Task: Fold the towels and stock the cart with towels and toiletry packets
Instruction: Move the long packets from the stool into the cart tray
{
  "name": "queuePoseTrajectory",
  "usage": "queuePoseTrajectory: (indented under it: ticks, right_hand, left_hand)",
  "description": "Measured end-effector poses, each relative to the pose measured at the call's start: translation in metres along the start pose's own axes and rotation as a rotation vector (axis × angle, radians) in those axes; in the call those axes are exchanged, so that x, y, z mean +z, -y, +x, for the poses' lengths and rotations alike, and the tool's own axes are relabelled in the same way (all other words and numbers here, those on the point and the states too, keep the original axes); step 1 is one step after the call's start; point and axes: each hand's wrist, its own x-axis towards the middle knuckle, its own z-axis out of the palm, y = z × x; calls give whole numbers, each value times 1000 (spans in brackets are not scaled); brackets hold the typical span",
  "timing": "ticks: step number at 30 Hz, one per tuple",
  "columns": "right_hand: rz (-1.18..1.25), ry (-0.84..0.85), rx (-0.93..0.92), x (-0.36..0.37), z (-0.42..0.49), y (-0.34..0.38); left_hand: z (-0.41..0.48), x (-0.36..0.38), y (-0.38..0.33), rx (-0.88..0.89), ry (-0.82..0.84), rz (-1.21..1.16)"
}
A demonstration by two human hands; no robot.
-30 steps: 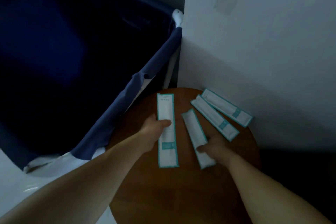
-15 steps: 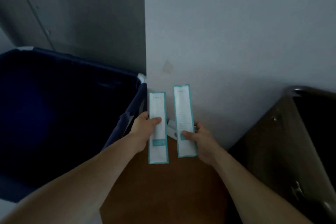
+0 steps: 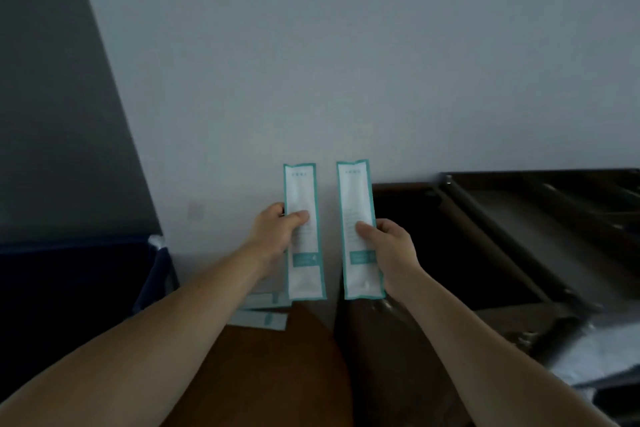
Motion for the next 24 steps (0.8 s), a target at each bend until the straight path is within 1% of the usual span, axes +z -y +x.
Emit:
queuePoseTrajectory:
  ticks: [6, 8, 12, 16, 20, 24]
  right_hand:
    - [78, -108, -68, -144, -24, 39]
    - [65, -177, -83, -204, -34, 47]
    - [49, -379, -95, -333, -55, 65]
    - [7, -467, -102, -443, -84, 74]
    - [-30, -555, -93, -527, -106, 78]
    - [-28, -639, -69, -591, -115, 75]
  left_hand:
    - [-35, 151, -39, 102, 213, -7]
    - [-50, 210, -43, 115, 261, -6]
    - [-84, 330, -46, 111, 363, 34]
    - [-116, 436, -46, 137, 423, 61]
    - [-144, 527, -48, 168, 494, 55]
    - [-159, 598, -50, 183, 557, 52]
